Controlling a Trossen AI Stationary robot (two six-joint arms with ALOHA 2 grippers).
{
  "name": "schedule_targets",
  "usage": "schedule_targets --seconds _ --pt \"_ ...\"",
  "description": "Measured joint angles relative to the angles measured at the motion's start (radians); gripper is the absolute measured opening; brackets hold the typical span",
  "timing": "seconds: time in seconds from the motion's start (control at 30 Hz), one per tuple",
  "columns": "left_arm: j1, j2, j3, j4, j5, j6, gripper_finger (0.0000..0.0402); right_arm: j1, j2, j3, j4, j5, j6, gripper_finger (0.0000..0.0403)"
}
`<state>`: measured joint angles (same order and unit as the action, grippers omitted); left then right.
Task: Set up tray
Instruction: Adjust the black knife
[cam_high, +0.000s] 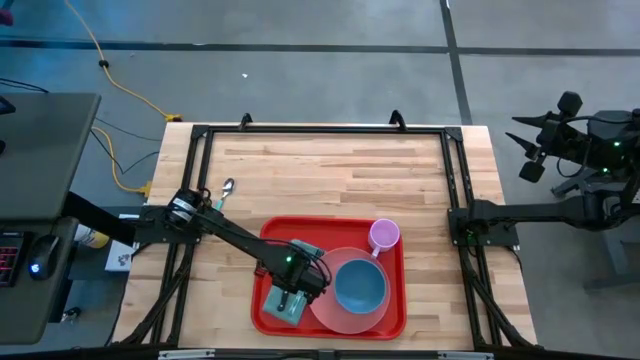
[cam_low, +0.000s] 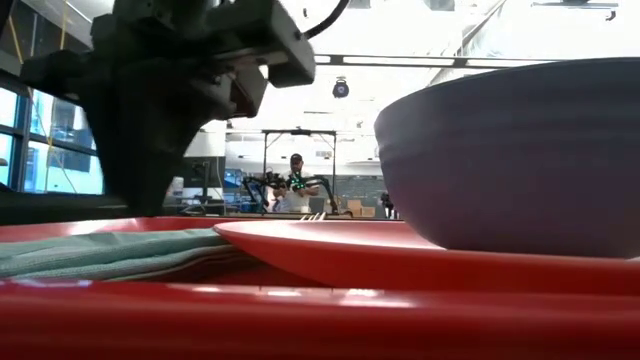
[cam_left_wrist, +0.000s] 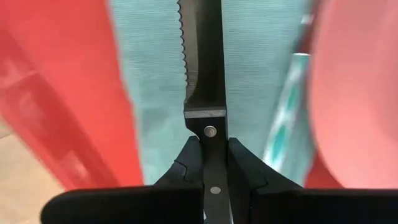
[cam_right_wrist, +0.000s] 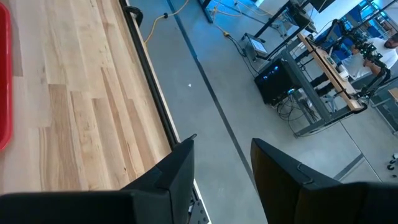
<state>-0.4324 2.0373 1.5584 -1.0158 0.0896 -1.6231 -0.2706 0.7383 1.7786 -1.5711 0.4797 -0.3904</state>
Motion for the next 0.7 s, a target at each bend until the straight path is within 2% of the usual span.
schedule_targets --seconds 0.7 --pt "0.000 0.011 0.000 0.026 -0.005 0.030 0.0064 0.000 0.000 0.000 0.000 0.000 0.000 0.0138"
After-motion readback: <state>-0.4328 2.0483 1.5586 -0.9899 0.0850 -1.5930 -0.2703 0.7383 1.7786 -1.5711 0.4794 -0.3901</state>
